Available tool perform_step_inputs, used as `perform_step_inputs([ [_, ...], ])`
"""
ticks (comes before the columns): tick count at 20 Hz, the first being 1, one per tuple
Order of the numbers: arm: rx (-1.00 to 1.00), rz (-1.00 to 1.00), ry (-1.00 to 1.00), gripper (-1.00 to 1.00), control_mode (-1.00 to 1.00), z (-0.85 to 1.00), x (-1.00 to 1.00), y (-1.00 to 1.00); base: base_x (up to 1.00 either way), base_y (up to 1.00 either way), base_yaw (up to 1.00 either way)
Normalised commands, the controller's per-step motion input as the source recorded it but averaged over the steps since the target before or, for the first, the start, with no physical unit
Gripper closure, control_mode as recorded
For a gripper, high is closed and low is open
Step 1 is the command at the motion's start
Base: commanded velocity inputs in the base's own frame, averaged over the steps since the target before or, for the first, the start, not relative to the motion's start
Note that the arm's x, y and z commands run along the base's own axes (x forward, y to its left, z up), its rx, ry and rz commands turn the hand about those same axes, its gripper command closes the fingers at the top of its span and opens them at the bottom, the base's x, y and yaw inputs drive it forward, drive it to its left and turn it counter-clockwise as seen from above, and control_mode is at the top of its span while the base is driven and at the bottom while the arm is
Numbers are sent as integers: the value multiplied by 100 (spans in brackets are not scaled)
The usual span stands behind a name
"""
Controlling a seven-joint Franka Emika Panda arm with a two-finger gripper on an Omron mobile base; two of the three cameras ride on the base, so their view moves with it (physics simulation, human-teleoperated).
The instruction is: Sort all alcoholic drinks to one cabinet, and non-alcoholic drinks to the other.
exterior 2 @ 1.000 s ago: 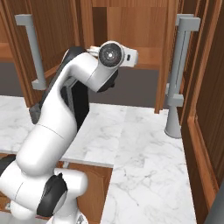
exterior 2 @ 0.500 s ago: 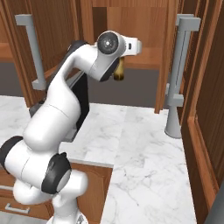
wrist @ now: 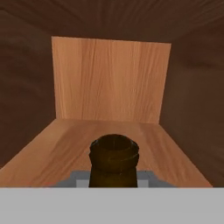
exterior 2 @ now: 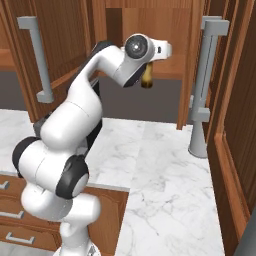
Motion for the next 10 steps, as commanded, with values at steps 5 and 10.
perform_step_inputs([
  [5,0,0,0,100,-100,3,19,-27,0,0,0],
  [10,0,0,0,100,-100,7,14,-5,0,0,0],
])
